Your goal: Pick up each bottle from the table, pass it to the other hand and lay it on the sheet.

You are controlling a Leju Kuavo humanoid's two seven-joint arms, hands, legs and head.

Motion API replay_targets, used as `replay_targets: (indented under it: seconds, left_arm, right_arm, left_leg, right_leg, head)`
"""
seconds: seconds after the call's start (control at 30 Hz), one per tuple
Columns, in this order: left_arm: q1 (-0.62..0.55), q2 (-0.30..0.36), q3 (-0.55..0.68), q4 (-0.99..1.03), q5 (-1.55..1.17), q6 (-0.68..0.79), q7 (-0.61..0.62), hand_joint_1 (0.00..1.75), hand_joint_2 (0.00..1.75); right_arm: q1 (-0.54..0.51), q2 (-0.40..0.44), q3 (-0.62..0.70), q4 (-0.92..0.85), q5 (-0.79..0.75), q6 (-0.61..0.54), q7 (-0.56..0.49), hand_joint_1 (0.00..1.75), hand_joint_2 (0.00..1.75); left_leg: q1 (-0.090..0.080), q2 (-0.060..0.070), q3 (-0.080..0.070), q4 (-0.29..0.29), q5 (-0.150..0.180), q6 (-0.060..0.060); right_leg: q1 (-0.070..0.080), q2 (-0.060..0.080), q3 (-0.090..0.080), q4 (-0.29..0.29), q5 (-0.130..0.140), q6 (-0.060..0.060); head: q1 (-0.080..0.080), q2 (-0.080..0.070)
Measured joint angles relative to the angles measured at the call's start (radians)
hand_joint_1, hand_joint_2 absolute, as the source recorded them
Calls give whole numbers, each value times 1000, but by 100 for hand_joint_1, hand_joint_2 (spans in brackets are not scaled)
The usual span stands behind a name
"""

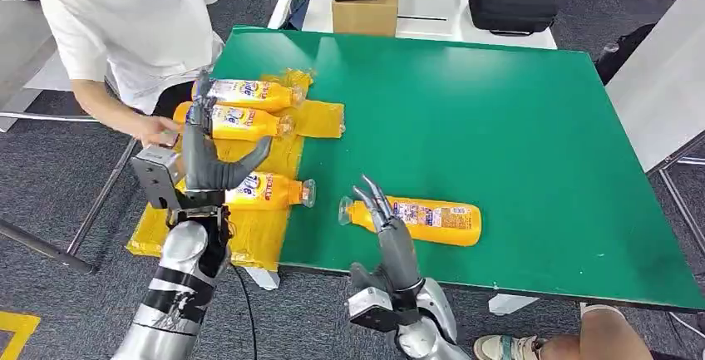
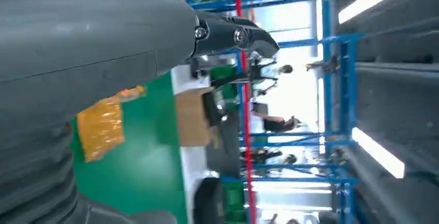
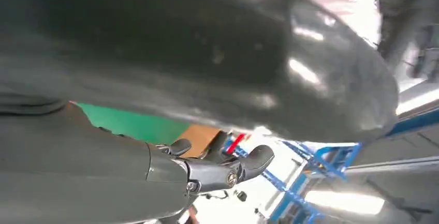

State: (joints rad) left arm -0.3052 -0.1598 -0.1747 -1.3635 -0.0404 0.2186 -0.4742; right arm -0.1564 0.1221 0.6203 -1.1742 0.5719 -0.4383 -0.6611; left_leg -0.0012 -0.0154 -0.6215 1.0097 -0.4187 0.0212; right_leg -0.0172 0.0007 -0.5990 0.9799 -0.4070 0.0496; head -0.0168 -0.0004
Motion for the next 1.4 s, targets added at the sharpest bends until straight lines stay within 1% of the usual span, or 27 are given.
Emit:
replay_targets:
  seconds: [0.03, 0.07, 0.1, 0.17, 0.2, 0.33, 0.43, 0.5, 0.7, 0.83, 1.13, 1.37, 1.4]
  left_arm:
    - [7, -2, 0, -19, 6, 8, -3, 0, 175]
    - [14, -3, 1, -33, 19, 22, -13, 0, 175]
    - [27, -6, 5, -54, 33, 47, -28, 0, 175]
    - [66, -11, 15, -104, 34, 100, -58, 0, 175]
    - [85, -14, 16, -136, 34, 127, -69, 0, 175]
    - [161, -17, 31, -237, 39, 159, -85, 0, 175]
    - [193, -17, 33, -280, 38, 165, -92, 0, 175]
    - [208, -17, 34, -299, 38, 164, -92, 0, 175]
    - [246, -19, 40, -332, 14, 176, -85, 0, 175]
    - [258, -19, 43, -337, 12, 162, -66, 0, 175]
    - [265, -19, 47, -338, -3, 151, -56, 0, 175]
    - [265, -23, 47, -338, -3, 145, -56, 0, 175]
    - [265, -23, 47, -338, -4, 144, -56, 0, 175]
  right_arm:
    - [0, -1, -3, 1, 8, -6, 10, 0, 0]
    - [0, -3, -8, 3, 32, -18, 50, 0, 0]
    - [0, -5, -17, 8, 84, -36, 125, 0, 175]
    - [-2, -18, -38, 33, 187, -93, 231, 0, 175]
    - [-3, -29, -59, 54, 221, -130, 262, 0, 175]
    - [-33, -63, -171, 133, 330, -233, 320, 0, 175]
    - [-53, -80, -241, 162, 368, -246, 339, 0, 175]
    - [-58, -85, -270, 172, 402, -231, 371, 0, 175]
    - [-84, -100, -335, 224, 509, -112, 482, 0, 175]
    - [-100, -103, -345, 273, 526, -29, 521, 0, 175]
    - [-141, -108, -350, 336, 518, 45, 517, 0, 175]
    - [-159, -112, -349, 361, 523, 53, 515, 0, 175]
    - [-161, -112, -349, 364, 526, 54, 515, 23, 175]
  left_leg:
    - [0, 0, 0, 0, 0, 0]
    - [0, 0, 0, 0, 0, 0]
    - [0, 1, 0, 0, 0, 0]
    - [0, 1, 0, 0, 0, 0]
    - [0, 0, 0, 0, 0, 0]
    - [-1, 0, 0, 0, 0, 0]
    - [-1, 0, 0, 0, 0, 0]
    - [-1, 0, 0, 0, 0, 0]
    - [0, 0, 0, 0, 0, 0]
    - [0, 0, 0, 0, 0, 0]
    - [0, 0, 1, 0, 0, 0]
    - [0, 0, 2, 0, 0, 0]
    - [0, 0, 2, 0, 0, 0]
  right_leg:
    - [0, 0, 0, 0, 0, 0]
    - [0, 0, 0, 0, 0, 0]
    - [0, 0, 0, 0, 0, 0]
    - [0, 0, 0, 0, 0, 0]
    - [0, 0, 0, 0, 0, 0]
    - [-1, 0, 0, 0, 0, 0]
    - [-1, 0, 0, 0, 0, 0]
    - [-1, 0, 0, 0, 0, 0]
    - [0, 0, 0, 0, 0, 0]
    - [0, 0, 0, 0, 0, 0]
    - [0, 0, 1, 0, 0, 0]
    - [0, 0, 1, 0, 0, 0]
    - [0, 0, 2, 0, 0, 0]
  head:
    - [0, 0]
    - [0, 0]
    - [0, 0]
    - [0, 0]
    - [0, 0]
    - [0, 0]
    - [0, 0]
    - [0, 0]
    - [0, 0]
    - [0, 0]
    - [0, 0]
    - [0, 0]
    - [0, 0]
